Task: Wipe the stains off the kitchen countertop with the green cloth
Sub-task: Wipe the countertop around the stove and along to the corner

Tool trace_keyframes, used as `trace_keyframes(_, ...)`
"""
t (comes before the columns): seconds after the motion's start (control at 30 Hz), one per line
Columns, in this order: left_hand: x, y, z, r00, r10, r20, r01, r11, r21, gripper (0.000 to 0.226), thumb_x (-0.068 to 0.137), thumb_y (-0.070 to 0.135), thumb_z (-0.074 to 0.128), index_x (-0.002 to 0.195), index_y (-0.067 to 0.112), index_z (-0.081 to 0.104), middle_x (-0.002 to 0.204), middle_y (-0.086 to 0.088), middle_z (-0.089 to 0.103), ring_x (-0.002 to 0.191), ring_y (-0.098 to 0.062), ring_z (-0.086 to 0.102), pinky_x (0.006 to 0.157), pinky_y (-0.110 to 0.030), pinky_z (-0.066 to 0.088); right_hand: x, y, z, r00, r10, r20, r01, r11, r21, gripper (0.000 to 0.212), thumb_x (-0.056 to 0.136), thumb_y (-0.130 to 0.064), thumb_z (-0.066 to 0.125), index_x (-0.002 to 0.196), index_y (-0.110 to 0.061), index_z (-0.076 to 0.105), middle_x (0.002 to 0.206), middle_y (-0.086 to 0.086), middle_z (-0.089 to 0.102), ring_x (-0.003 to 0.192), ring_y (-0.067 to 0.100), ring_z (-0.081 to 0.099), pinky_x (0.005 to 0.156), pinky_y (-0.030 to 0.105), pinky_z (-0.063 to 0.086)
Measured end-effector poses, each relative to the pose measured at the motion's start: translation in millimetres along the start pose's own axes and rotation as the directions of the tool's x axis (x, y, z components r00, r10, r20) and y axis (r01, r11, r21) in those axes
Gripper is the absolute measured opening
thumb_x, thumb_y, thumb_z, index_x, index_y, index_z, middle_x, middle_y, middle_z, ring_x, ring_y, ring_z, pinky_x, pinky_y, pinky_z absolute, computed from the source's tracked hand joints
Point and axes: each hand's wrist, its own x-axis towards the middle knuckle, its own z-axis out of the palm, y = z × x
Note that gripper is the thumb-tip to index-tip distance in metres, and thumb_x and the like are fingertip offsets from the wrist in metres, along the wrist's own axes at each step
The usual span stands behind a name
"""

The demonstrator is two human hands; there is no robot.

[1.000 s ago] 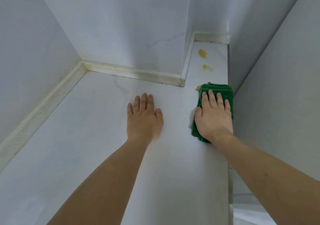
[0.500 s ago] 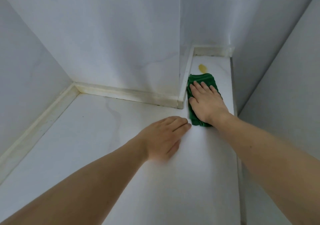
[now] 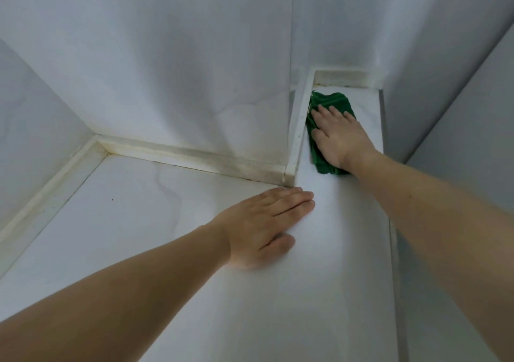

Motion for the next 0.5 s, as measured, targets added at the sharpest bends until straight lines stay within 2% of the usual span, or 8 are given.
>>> trace_keyframes(0.17, 1, 6, -4, 0.999, 0.009, 0.05, -0.01, 1.0, 0.016, 0.064, 0.102, 0.039, 0.016, 0.159, 0.012, 0.003, 0.166, -0.007, 0.0, 0.152, -0.017, -0.009, 0.124, -0.04, 0.005, -36, -5, 0, 0.995, 0.096, 0.006, -0.096, 0.995, 0.014, 0.058, 0.103, -0.037, 0.016, 0.155, -0.015, 0.009, 0.163, 0.003, 0.004, 0.149, 0.021, 0.002, 0.121, 0.039, 0.001)
trace_keyframes(0.27, 15, 12, -13, 0.974, 0.226, 0.014, -0.226, 0.974, 0.027, 0.059, 0.102, 0.032, 0.029, 0.155, 0.005, 0.025, 0.161, -0.015, 0.025, 0.151, -0.027, 0.017, 0.122, -0.043, 0.019, -41, -2, -2, 0.995, 0.1, 0.019, -0.1, 0.995, -0.005, 0.058, 0.102, -0.038, 0.016, 0.156, -0.018, 0.008, 0.163, 0.0, 0.004, 0.149, 0.021, 0.001, 0.121, 0.04, 0.0)
trace_keyframes(0.33, 35, 10, -19, 0.942, 0.336, 0.004, -0.336, 0.942, 0.002, 0.058, 0.101, 0.029, 0.032, 0.152, 0.003, 0.032, 0.158, -0.016, 0.031, 0.149, -0.029, 0.024, 0.121, -0.043, 0.021, -31, 1, 0, 0.996, 0.09, 0.02, -0.09, 0.996, -0.016, 0.058, 0.101, -0.038, 0.017, 0.156, -0.02, 0.007, 0.163, -0.003, 0.003, 0.149, 0.021, 0.001, 0.121, 0.042, 0.001)
trace_keyframes(0.5, 60, 0, -11, 0.928, 0.369, -0.054, -0.371, 0.927, -0.057, 0.062, 0.098, 0.029, 0.032, 0.153, 0.0, 0.027, 0.161, -0.017, 0.024, 0.152, -0.026, 0.013, 0.121, -0.045, 0.02, -1, 24, -2, 0.999, -0.006, 0.037, 0.007, 0.999, -0.039, 0.057, 0.102, -0.036, 0.019, 0.156, -0.023, 0.007, 0.163, -0.005, 0.002, 0.149, 0.017, 0.0, 0.121, 0.039, 0.0)
